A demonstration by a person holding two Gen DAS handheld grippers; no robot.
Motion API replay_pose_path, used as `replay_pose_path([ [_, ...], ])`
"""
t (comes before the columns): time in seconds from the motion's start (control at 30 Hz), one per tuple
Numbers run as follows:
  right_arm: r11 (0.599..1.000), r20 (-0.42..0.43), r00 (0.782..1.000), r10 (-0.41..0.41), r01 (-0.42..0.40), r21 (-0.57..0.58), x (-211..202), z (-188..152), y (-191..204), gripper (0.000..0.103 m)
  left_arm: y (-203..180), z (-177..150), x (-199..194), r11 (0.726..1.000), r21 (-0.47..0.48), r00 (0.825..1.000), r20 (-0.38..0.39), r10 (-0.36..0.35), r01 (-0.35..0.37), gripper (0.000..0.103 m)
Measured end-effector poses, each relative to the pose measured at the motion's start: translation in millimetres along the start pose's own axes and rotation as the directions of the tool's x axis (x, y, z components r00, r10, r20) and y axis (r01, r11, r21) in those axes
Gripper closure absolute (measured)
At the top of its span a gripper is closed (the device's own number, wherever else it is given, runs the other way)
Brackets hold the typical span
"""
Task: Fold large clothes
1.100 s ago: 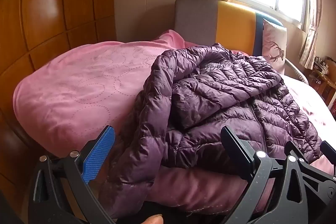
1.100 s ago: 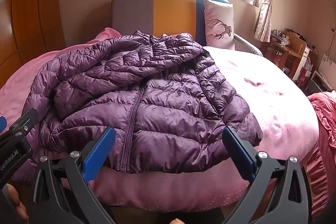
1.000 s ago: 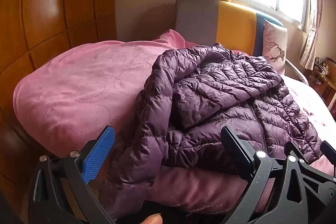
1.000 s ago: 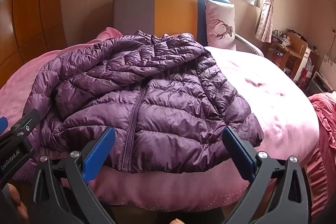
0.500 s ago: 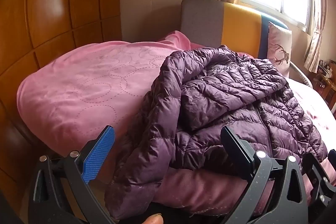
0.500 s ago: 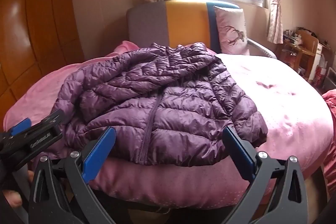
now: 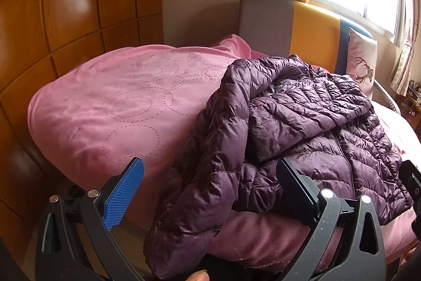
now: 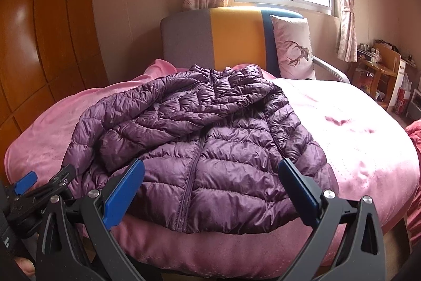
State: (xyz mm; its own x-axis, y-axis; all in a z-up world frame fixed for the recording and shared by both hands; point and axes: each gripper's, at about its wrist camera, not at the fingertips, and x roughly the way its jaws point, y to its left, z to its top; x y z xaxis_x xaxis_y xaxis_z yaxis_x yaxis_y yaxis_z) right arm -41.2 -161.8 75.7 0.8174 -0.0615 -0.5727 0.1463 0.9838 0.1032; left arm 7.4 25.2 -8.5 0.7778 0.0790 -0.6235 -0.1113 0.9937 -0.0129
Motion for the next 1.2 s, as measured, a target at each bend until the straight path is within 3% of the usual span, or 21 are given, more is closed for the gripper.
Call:
replay_pose_path([
  [0.53,1.0,0.024,1.0,-0.007,0.006,0.01,-1,-6,-5,0.002,0,-3,5,1.0,0.015,1.0,-0.026,-0.001,0.002,0.003],
  [1.2,0.999,0.005,0.999,-0.037,0.037,0.033,8,-9,-15,0.002,-5,-4,-2,0.999,0.043,1.0,0.001,-0.023,0.023,0.003],
])
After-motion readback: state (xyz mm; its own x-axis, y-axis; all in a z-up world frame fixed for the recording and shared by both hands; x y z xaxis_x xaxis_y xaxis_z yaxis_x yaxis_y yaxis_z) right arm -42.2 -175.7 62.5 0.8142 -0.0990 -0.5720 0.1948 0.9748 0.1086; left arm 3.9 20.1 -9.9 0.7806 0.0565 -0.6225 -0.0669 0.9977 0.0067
